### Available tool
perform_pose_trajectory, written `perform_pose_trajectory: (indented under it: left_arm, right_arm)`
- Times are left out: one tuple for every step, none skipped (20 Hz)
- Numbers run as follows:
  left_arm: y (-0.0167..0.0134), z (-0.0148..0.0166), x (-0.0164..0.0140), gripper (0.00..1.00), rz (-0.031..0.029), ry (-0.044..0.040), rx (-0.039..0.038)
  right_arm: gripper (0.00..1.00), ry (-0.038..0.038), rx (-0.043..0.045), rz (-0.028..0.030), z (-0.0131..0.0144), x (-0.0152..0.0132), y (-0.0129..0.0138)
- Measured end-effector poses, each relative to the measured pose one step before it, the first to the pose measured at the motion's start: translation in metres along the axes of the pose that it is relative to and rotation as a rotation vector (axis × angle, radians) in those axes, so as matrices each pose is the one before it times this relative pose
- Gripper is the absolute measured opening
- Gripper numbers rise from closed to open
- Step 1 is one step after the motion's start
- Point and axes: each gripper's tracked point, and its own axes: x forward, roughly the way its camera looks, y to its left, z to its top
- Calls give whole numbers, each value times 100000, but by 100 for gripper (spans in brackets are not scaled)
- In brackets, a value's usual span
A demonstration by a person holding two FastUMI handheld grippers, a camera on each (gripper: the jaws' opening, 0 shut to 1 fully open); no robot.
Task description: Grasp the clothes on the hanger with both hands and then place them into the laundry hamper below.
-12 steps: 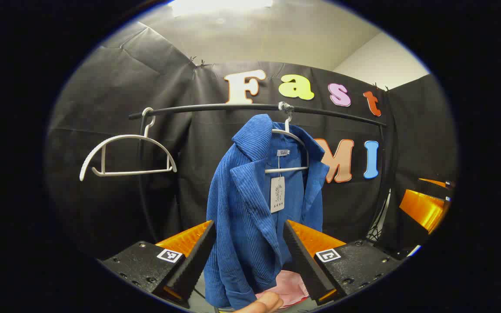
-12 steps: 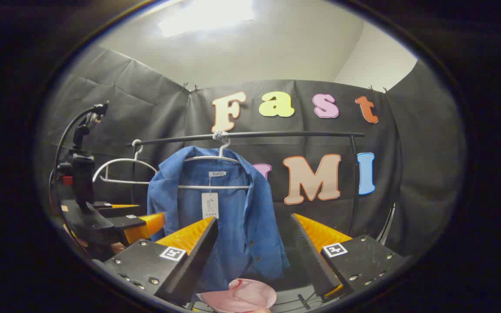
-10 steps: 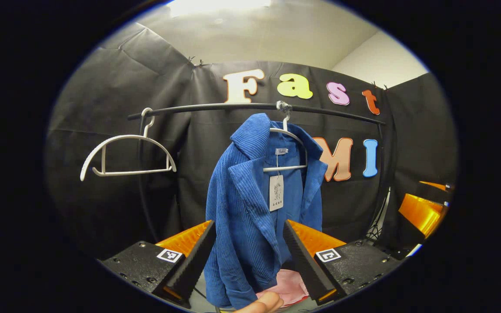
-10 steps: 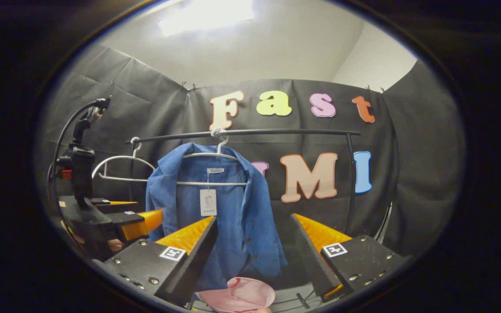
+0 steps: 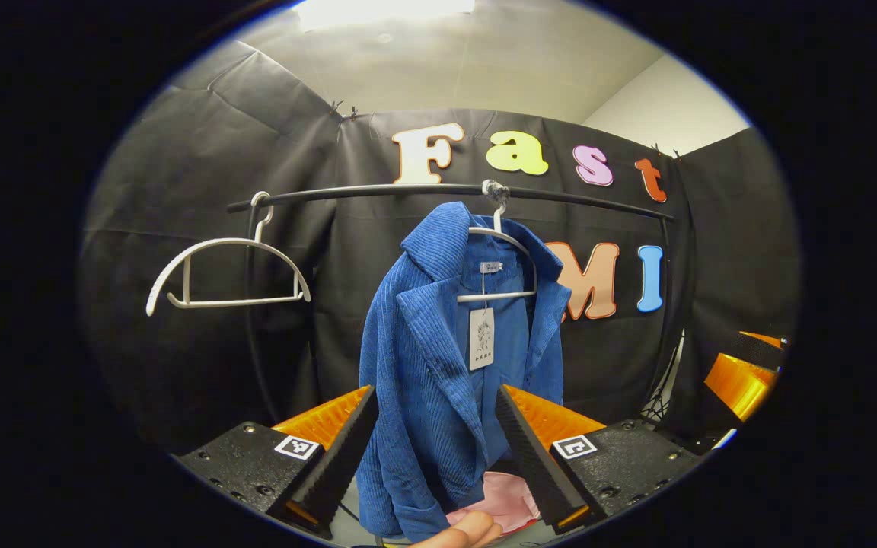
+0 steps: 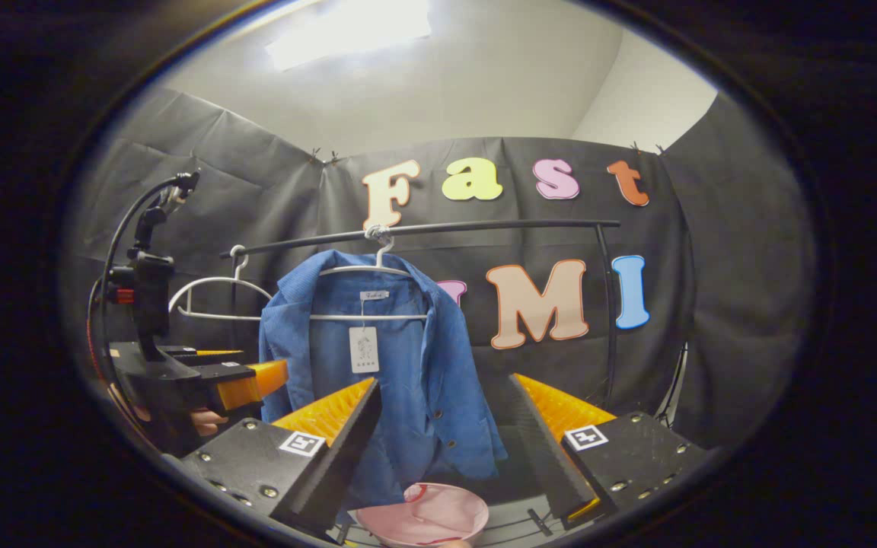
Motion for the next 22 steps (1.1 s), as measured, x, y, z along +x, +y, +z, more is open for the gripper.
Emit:
perform_pose_trajectory:
  left_arm:
    - [-108,92,-117,93,58,-227,-87]
    - [-168,96,-139,93,-279,-155,-234]
    - [-205,-34,-45,93,-440,-97,55]
    - [-197,118,-36,93,-283,-204,302]
    - [-153,-3,20,93,-224,-188,690]
    - [-116,61,25,93,159,-32,823]
    - [39,-12,-59,92,634,185,627]
    - [-103,345,11,93,-172,-957,106]
    - [-130,180,-62,93,134,-91,-186]
    - [10,134,-51,93,223,181,-413]
    - [-86,245,-52,93,197,-100,-691]
    - [-53,273,35,93,415,57,-530]
    - [50,15,128,93,1029,428,-754]
    - [-52,188,31,93,448,-118,-1379]
    - [-259,307,-69,93,132,-503,-1154]
    - [-110,113,69,93,646,-217,-501]
    - [-196,-157,62,93,342,-98,-171]
    - [-431,14,-19,93,-59,-244,39]
    - [-506,-90,-85,93,32,172,79]
    - [-593,-154,8,93,-296,340,397]
    - [-600,-331,-85,93,-158,443,570]
    - [-659,-223,-52,93,-271,467,636]
  right_arm:
    - [99,-1155,813,-533,336,-195,-404]
    - [99,-1146,798,-742,337,-165,-352]
    - [99,-1069,704,-432,305,-116,-245]
    - [99,-602,631,-157,228,-27,-247]
    - [98,-451,557,2,143,-96,-15]
    - [100,-393,501,-30,198,1,-154]
    - [99,-51,695,82,63,37,-131]
    - [99,-61,719,414,118,90,-7]
    - [99,-49,574,419,122,63,13]
    - [99,167,238,321,109,86,-9]
    - [98,43,-167,379,59,72,-96]
    - [98,48,-593,481,149,19,86]
    - [98,-20,-724,417,134,-131,-87]
    - [98,-243,-439,331,170,-111,-108]
    - [98,-494,-202,272,-9,-88,-90]
    - [99,-534,-293,-165,130,-152,-207]
    - [98,-225,-529,-320,-35,-117,-391]
    - [98,52,-646,-479,-18,-196,-514]
    - [98,-41,-774,-429,-112,-235,-494]
    - [98,-159,-505,-478,4,-303,-484]
    - [99,-2,-165,-373,-135,-375,-488]
    - [99,93,35,-113,-141,-379,-402]
